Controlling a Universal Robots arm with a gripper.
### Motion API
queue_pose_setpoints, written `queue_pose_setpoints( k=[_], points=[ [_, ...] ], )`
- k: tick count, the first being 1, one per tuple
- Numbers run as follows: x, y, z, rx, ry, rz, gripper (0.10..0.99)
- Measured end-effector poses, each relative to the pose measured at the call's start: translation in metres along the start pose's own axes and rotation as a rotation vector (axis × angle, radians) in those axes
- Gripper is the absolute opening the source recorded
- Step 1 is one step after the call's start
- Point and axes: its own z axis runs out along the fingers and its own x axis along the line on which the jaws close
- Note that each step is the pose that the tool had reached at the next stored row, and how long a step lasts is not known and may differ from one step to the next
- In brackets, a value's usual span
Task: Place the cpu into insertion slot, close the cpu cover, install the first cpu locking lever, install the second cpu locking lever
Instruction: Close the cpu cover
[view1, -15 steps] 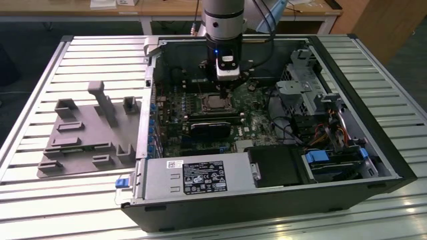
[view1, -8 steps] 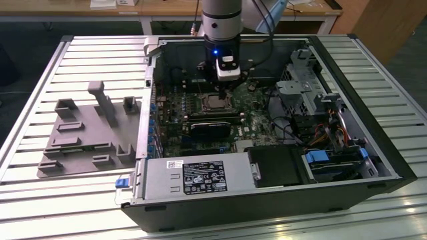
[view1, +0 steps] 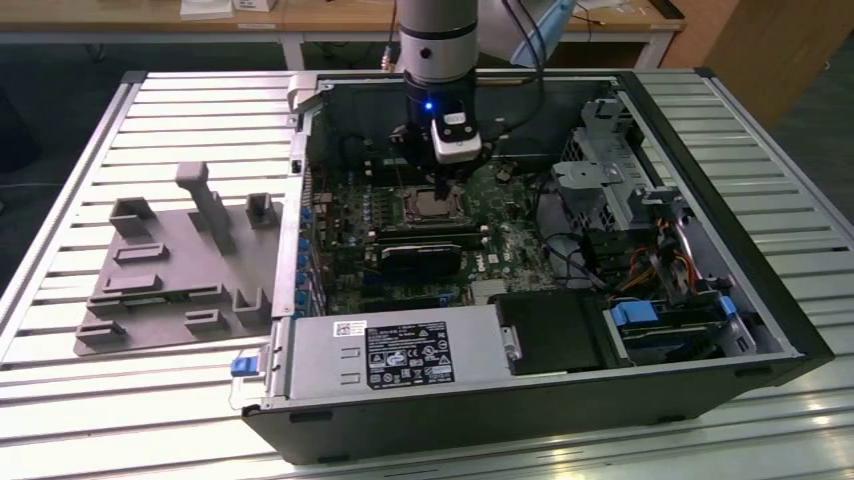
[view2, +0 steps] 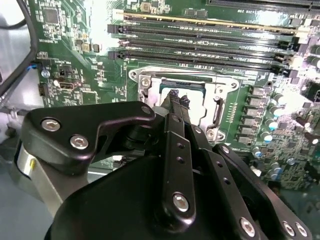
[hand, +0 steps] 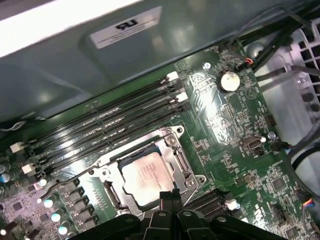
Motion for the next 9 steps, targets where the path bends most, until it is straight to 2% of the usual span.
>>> queue_pose_setpoints(
  k=[9],
  points=[
    [0.0021, -0.0007, 0.0013, -0.010, -0.0017, -0.091, 0.102]
  ],
)
